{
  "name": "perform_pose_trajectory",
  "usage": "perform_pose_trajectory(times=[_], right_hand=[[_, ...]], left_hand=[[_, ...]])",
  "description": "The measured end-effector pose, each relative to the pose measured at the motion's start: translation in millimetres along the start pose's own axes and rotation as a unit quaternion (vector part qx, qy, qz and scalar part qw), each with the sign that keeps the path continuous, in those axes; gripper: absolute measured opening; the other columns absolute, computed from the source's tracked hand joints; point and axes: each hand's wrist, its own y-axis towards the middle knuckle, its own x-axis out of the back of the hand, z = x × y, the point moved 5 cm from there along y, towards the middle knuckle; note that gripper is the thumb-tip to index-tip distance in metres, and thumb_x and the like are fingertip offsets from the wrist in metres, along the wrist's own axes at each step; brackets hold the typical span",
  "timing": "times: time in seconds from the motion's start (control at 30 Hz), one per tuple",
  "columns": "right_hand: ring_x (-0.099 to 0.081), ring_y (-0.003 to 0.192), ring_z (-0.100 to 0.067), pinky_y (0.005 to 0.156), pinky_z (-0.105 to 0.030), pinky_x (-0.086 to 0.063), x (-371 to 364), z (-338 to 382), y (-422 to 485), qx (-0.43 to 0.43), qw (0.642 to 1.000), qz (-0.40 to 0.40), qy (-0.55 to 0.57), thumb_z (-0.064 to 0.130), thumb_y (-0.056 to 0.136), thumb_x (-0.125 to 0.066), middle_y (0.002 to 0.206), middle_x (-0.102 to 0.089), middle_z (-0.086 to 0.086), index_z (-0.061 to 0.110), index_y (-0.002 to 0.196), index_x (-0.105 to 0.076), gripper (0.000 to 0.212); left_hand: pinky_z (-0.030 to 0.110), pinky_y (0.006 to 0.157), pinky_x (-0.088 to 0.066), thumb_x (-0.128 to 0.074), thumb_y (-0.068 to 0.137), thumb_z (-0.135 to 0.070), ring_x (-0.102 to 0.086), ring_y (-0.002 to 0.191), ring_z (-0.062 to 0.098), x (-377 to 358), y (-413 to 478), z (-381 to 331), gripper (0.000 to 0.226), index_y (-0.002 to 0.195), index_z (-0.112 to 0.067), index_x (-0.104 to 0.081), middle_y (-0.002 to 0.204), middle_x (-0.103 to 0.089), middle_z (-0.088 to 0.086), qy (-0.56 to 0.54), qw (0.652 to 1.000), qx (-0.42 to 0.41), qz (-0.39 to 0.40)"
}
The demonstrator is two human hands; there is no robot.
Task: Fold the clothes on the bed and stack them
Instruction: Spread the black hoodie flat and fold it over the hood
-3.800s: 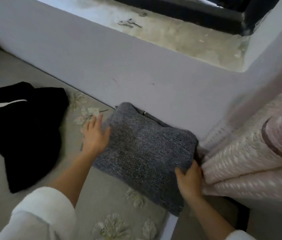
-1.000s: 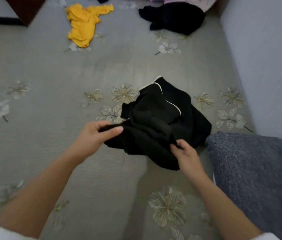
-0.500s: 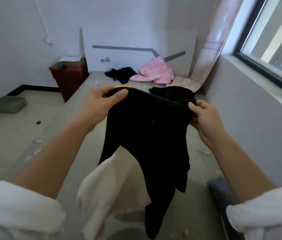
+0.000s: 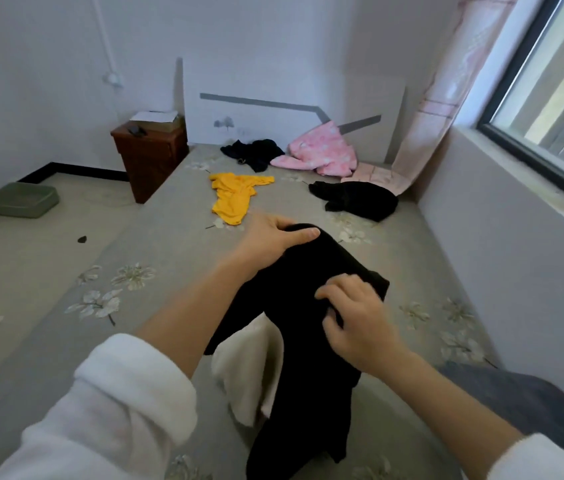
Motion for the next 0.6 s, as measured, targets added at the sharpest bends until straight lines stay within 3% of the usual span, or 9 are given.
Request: perform_pose_trajectory(times=[0.03, 0.1, 0.17, 0.2, 0.3, 0.4, 0.47, 0.53, 0.6], right_hand=[[-0.059, 0.077, -0.020, 0.064, -0.027, -0.041, -19, 10, -5, 0.043, 0.994, 0.088, -0.042, 0.019, 0.080, -0.052, 0.089, -0.061, -0.001, 0.012, 0.122, -0.055, 0.043], [-0.055, 0.057, -0.019, 0.051, -0.025, -0.034, -52, 14, -12, 0.045, 0.962, 0.230, -0.139, 0.023, 0.088, -0.047, 0.070, -0.058, 0.001, 0.016, 0.151, -0.015, 0.071], [-0.046, 0.046, -0.019, 0.042, -0.027, -0.026, -65, 12, -12, 0.022, 0.945, 0.254, -0.204, 0.014, 0.090, -0.045, 0.060, -0.050, -0.001, 0.017, 0.146, 0.021, 0.087], [-0.049, 0.049, -0.021, 0.041, -0.028, -0.027, -68, 9, -10, 0.010, 0.941, 0.255, -0.224, 0.010, 0.091, -0.043, 0.064, -0.053, -0.003, 0.014, 0.144, 0.025, 0.086], [-0.060, 0.064, -0.028, 0.043, -0.031, -0.030, -67, 0, -3, 0.004, 0.930, 0.263, -0.256, 0.006, 0.093, -0.043, 0.083, -0.064, -0.010, 0.003, 0.150, -0.006, 0.068], [-0.059, 0.060, -0.025, 0.040, -0.027, -0.019, -56, 0, -4, -0.007, 0.939, 0.263, -0.223, 0.010, 0.092, -0.049, 0.075, -0.064, -0.005, 0.004, 0.142, -0.031, 0.053], [-0.060, 0.053, -0.023, 0.038, -0.025, -0.022, -43, -4, -8, -0.016, 0.953, 0.222, -0.206, 0.015, 0.088, -0.058, 0.064, -0.063, -0.002, 0.010, 0.125, -0.050, 0.038], [-0.060, 0.051, -0.024, 0.040, -0.027, -0.031, -26, -16, -9, -0.049, 0.967, 0.158, -0.194, 0.021, 0.086, -0.063, 0.060, -0.062, -0.001, 0.015, 0.106, -0.059, 0.021], [-0.063, 0.064, -0.026, 0.048, -0.031, -0.034, -11, -33, -10, -0.105, 0.972, 0.131, -0.167, 0.027, 0.089, -0.056, 0.071, -0.065, -0.001, 0.019, 0.103, -0.058, 0.016]], left_hand=[[0.034, 0.070, -0.056, -0.081, 0.073, -0.030, -0.071, 0.068, 0.018, -3, 1, 2, 0.013, 0.074, -0.017, -0.077, 0.074, -0.074, 0.005, 0.011, 1.000, 0.004, 0.010], [0.032, 0.070, -0.057, -0.083, 0.069, -0.033, -0.072, 0.070, 0.018, -9, 3, 5, 0.019, 0.075, -0.016, -0.078, 0.075, -0.074, 0.005, 0.036, 0.998, 0.017, 0.039], [0.032, 0.073, -0.057, -0.084, 0.067, -0.034, -0.072, 0.076, 0.020, -15, 3, 5, 0.025, 0.080, -0.014, -0.078, 0.078, -0.075, 0.005, 0.054, 0.996, 0.024, 0.066], [0.031, 0.074, -0.057, -0.084, 0.067, -0.035, -0.072, 0.077, 0.020, -17, 3, 4, 0.026, 0.081, -0.013, -0.078, 0.079, -0.075, 0.005, 0.059, 0.995, 0.026, 0.072], [0.028, 0.073, -0.056, -0.083, 0.070, -0.032, -0.072, 0.079, 0.018, -20, 6, 3, 0.023, 0.083, -0.014, -0.078, 0.080, -0.075, 0.003, 0.068, 0.994, 0.027, 0.077], [0.016, 0.068, -0.054, -0.077, 0.079, -0.023, -0.068, 0.086, 0.013, -18, 8, 7, 0.022, 0.100, -0.017, -0.073, 0.092, -0.072, -0.003, 0.004, 0.998, 0.031, 0.054], [0.017, 0.071, -0.048, -0.070, 0.085, -0.022, -0.061, 0.095, 0.010, -5, 9, 19, 0.032, 0.117, -0.020, -0.064, 0.106, -0.063, -0.002, 0.005, 1.000, 0.025, 0.008], [0.025, 0.081, -0.043, -0.064, 0.089, -0.020, -0.056, 0.104, 0.015, 11, 1, 46, 0.032, 0.121, -0.019, -0.059, 0.115, -0.056, 0.004, 0.049, 0.997, 0.041, -0.046], [0.028, 0.084, -0.042, -0.059, 0.089, -0.009, -0.053, 0.110, 0.019, 18, -19, 86, 0.032, 0.119, -0.018, -0.058, 0.122, -0.055, 0.009, 0.059, 0.992, 0.087, -0.064]])
